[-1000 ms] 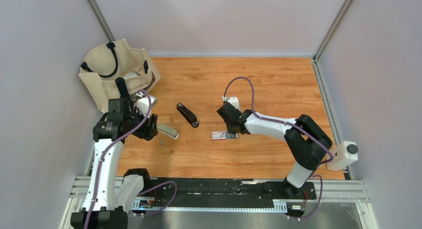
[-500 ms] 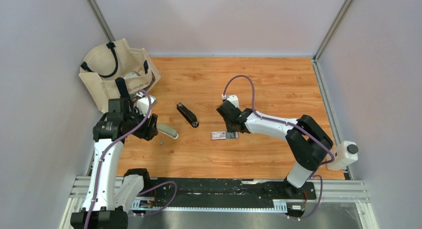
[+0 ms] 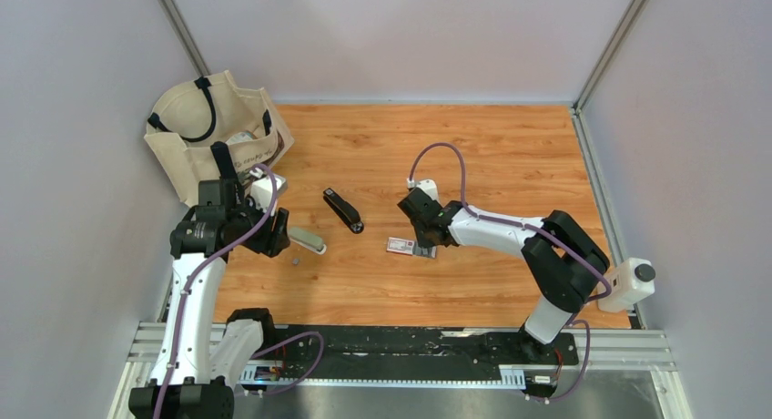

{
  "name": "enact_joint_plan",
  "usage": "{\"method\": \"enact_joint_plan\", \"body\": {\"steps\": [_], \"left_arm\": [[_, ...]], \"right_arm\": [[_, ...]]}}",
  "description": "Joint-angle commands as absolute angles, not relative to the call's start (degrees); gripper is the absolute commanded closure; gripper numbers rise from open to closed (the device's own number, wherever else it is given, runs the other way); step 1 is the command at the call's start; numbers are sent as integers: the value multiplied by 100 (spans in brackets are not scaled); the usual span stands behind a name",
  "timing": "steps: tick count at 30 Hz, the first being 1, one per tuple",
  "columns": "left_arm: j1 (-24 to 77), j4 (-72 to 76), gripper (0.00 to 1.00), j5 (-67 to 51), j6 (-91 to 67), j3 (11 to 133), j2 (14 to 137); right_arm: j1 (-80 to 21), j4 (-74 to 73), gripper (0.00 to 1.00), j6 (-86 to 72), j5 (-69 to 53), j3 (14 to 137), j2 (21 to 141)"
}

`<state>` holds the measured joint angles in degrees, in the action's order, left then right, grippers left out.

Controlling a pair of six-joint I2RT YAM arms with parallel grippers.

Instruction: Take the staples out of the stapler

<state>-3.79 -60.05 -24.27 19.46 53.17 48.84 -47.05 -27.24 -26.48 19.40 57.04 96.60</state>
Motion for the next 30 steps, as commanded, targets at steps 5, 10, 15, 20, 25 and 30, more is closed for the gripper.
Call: {"method": "enact_joint_plan", "body": {"steps": [5,10,15,20,25,30], "left_arm": [[-413,-5897,39,-2593,1995,5432,4878],[-387,-5862,36,-2786,1995,5510,4983],[-18,-5679,33,-2567,1943,5695,5247],[1193,-5379,32,-1908,1933,5818,5712],[2248,-5195,33,-1328,2373,6082,6678],[2715,-4686,35,-1257,2680,6345,7495]], "right_arm": [[-4693,-2821,78,-2496,2092,6214,9571],[-4693,-2751,75,-2540,1987,6188,9615],[-4693,-2733,79,-2540,1723,5898,9527],[-4693,-2838,75,-2584,1845,5713,9230],[-4562,-3041,56,-2944,2136,5441,8308],[-4044,-2760,55,-3348,1199,4668,7296]]}}
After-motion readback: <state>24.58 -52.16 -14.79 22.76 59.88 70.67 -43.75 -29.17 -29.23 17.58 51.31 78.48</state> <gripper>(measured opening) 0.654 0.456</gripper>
